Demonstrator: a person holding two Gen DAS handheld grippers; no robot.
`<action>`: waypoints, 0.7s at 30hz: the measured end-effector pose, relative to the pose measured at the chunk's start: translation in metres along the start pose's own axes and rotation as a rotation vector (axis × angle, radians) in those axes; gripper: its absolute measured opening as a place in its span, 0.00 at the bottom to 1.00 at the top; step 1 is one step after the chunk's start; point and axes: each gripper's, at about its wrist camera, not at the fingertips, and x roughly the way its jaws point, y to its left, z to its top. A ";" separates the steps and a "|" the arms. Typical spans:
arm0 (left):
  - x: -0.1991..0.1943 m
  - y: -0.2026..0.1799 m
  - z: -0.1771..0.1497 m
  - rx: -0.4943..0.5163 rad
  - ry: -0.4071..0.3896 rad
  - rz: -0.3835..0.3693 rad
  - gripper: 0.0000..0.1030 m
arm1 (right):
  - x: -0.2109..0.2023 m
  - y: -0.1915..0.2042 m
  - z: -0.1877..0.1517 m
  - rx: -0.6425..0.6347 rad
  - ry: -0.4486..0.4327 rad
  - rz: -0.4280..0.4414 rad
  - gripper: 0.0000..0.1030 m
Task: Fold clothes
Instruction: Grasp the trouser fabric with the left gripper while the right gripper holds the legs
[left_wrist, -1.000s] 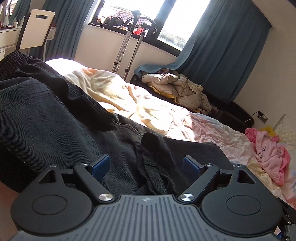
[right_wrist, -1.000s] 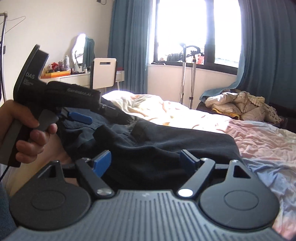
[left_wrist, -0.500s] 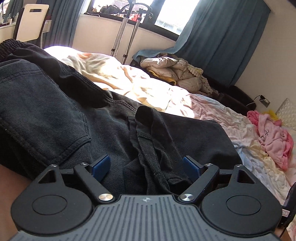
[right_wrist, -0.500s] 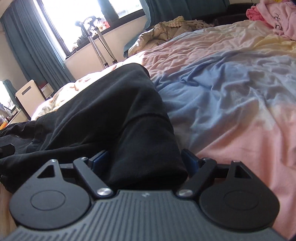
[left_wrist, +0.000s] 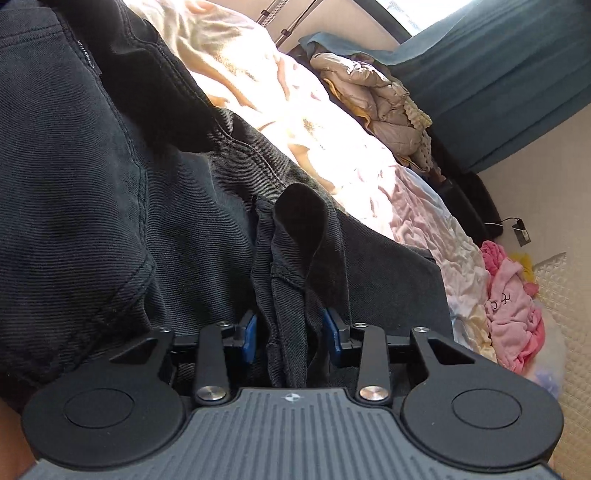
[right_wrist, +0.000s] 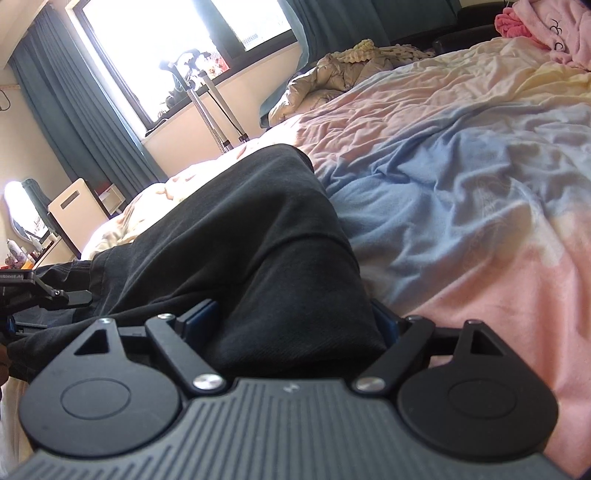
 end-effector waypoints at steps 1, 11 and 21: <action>0.001 -0.001 0.003 -0.007 0.007 -0.006 0.34 | 0.000 -0.001 0.001 0.008 -0.003 0.003 0.84; 0.017 -0.027 0.018 0.067 -0.043 0.114 0.11 | -0.001 -0.002 0.006 0.012 -0.049 0.027 0.84; 0.003 -0.025 0.062 0.109 -0.119 0.221 0.10 | -0.014 0.003 0.017 0.040 -0.145 0.133 0.85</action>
